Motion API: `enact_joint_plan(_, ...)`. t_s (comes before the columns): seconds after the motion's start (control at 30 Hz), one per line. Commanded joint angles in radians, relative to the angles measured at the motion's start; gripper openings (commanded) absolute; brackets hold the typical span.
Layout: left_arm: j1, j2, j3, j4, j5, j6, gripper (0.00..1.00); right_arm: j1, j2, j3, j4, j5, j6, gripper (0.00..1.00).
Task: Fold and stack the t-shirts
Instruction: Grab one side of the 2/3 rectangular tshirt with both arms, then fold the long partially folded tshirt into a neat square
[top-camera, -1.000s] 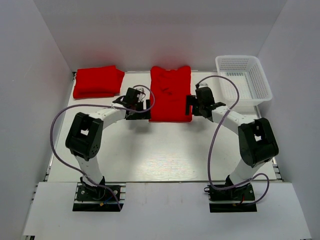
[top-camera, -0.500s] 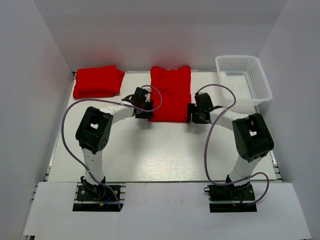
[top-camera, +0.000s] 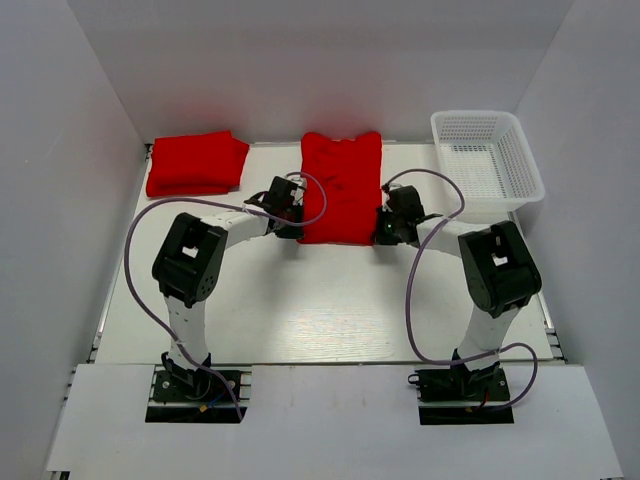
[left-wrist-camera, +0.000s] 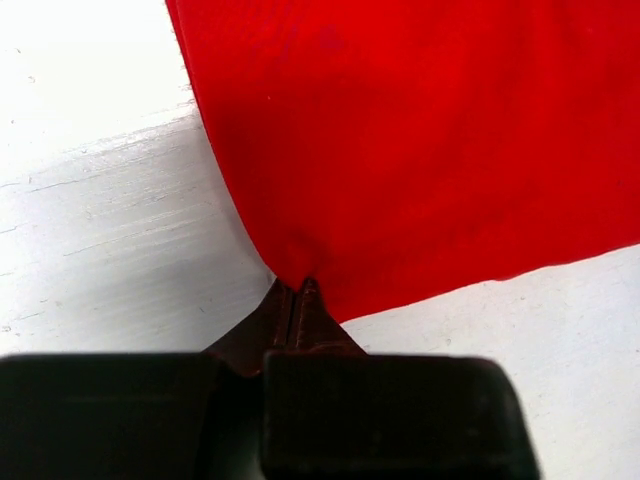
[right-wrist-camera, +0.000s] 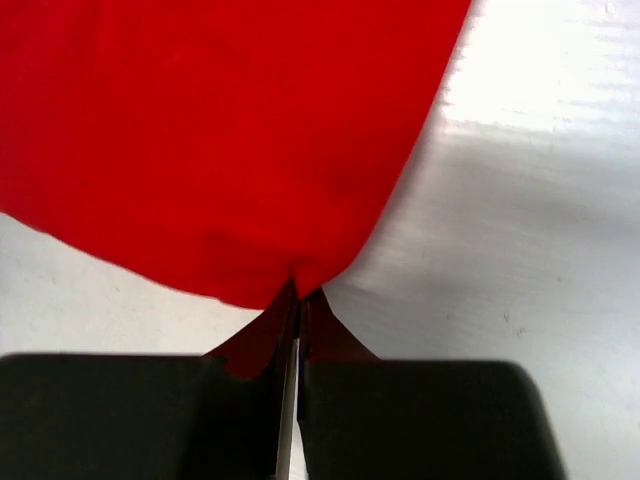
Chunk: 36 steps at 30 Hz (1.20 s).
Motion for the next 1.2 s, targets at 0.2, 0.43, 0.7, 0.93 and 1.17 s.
enact_joint_plan(0.2,-0.027,-0.277,-0.239,-0.044,0.008,-0.063,0.0,0.015,-0.335,-0.229,-0.136,0.033,-0.004,0.0)
enact_joint_plan(0.43,-0.094,-0.621,-0.474,-0.084,0.112,-0.144,0.0,0.043,-0.649,-0.421,-0.353,-0.099,0.04,0.0)
enact_joint_plan(0.7,-0.133,-0.762,-0.41,-0.233,0.117,-0.178,0.0,0.061,-0.851,-0.404,-0.467,-0.124,0.067,0.0)
enact_joint_plan(0.93,-0.114,-0.655,-0.234,-0.257,-0.004,-0.178,0.0,0.052,-0.743,-0.222,-0.458,0.005,0.033,0.0)
enact_joint_plan(1.17,-0.094,-0.463,0.044,-0.294,-0.195,-0.19,0.0,0.032,-0.537,0.02,-0.401,0.158,0.041,0.0)
